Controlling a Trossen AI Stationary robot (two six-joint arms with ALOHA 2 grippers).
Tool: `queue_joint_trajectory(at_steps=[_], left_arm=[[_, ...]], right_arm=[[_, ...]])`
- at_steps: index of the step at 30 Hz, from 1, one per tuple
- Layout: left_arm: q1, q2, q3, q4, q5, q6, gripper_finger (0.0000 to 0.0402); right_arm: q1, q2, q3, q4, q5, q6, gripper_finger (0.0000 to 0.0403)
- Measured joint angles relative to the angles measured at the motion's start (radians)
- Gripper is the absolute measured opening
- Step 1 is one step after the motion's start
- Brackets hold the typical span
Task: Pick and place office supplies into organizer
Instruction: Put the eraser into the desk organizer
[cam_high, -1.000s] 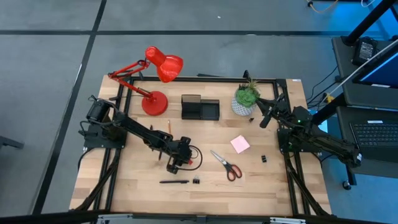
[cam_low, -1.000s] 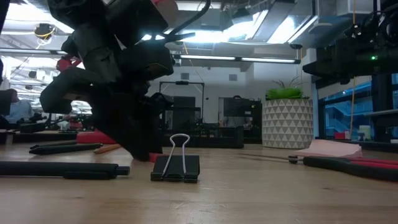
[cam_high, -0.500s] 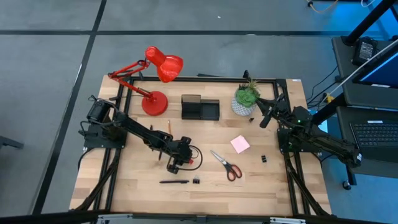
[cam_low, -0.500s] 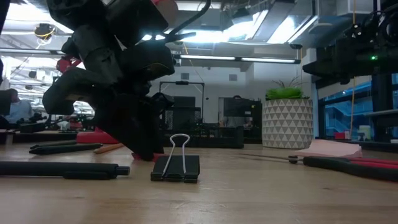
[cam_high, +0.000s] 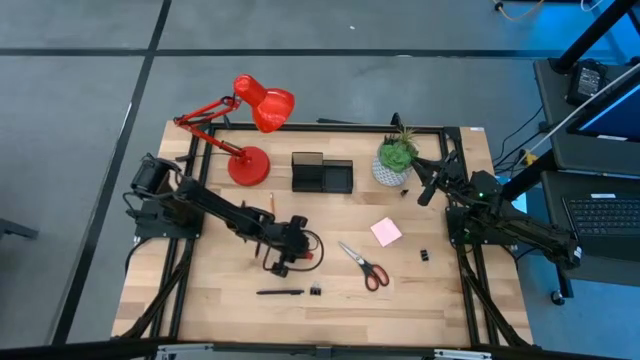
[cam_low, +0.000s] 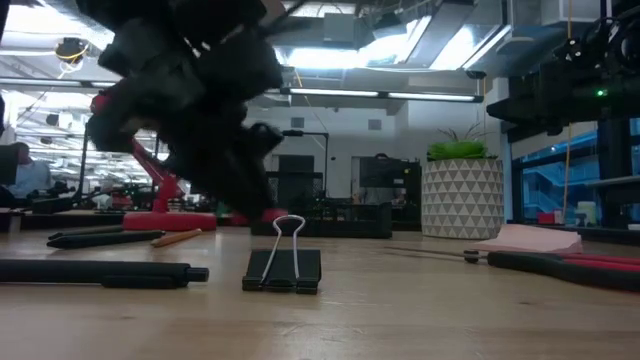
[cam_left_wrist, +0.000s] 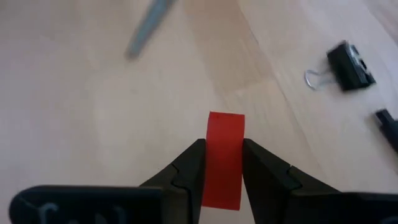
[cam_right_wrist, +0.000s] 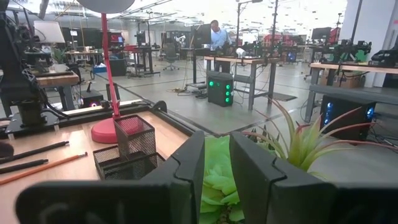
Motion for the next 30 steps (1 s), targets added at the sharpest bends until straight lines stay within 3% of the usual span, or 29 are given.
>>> queue_joint_trajectory(at_steps=[4, 10, 13, 20, 30], left_arm=[[0.003, -0.064, 0.0, -0.034, -0.106, 0.001, 0.0093], [0.036, -0.136, 0.001, -0.047, -0.419, 0.005, 0.0093], [0.069, -0.144, 0.001, -0.045, -0.509, 0.057, 0.0093], [0.166, -0.133, 0.001, -0.051, -0.514, 0.213, 0.0093], [0.291, -0.133, 0.002, -0.052, -0.501, 0.216, 0.0093]], right_arm=[[0.0, 0.0, 0.0, 0.0, 0.0, -0.004, 0.008], [0.0, 0.0, 0.0, 0.0, 0.0, -0.004, 0.008], [0.0, 0.0, 0.0, 0.0, 0.0, -0.004, 0.008], [0.0, 0.0, 0.0, 0.0, 0.0, -0.004, 0.008], [0.0, 0.0, 0.0, 0.0, 0.0, -0.032, 0.008]])
